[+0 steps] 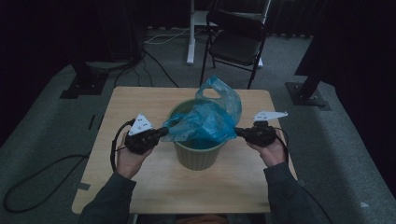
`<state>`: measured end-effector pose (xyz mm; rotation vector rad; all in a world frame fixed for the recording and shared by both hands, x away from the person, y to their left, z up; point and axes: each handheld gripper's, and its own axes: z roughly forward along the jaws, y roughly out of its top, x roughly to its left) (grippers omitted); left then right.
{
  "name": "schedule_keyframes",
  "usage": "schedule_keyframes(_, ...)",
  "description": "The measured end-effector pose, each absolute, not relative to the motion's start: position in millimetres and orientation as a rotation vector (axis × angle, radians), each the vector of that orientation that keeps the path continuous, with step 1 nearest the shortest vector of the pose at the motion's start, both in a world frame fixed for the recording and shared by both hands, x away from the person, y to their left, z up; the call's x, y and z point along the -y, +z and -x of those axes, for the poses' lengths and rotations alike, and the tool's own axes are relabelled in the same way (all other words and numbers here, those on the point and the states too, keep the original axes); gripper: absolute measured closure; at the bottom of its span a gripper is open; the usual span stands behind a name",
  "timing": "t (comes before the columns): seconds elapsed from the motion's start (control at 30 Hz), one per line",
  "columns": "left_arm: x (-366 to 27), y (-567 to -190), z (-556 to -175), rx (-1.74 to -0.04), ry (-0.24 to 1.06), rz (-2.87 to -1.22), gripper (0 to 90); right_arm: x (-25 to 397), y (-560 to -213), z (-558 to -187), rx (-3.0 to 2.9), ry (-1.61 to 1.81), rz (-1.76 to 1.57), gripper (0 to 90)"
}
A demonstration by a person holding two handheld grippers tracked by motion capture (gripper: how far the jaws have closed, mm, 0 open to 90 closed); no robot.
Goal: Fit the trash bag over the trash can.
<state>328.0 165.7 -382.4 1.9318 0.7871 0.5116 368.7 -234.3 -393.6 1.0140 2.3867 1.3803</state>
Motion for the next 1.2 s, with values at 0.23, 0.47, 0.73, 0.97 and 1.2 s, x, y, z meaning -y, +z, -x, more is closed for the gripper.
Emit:
schedule_keyframes(0.23,-163.0,-392.5,-305.6,-0.738,0.498,-1.943,89.5,231.8,-407.0,-363.2,-2.441,1.369,-0.999,90.0)
schedule_keyframes(0.47,-160.8,-399.5,-296.0,-0.708,0.518,-1.958,89.5,224.8,-414.6,-362.2,-2.491,1.350,-0.973,90.0)
schedule_keyframes(0.73,-161.9,-392.3,-295.2,-0.692,0.550,-1.931,82.8,239.8,-400.3,-359.7,-2.420,1.373,-0.994,73.2)
schedule_keyframes(0.97,-162.5,-389.8,-300.0,-0.702,0.570,-1.917,82.6,258.3,-366.3,-354.9,-2.309,1.426,-0.976,66.1)
schedule_keyframes(1.2,-160.9,-387.3,-302.1,-0.700,0.582,-1.914,82.7,243.7,-341.1,-357.8,-2.285,1.497,-0.895,64.0)
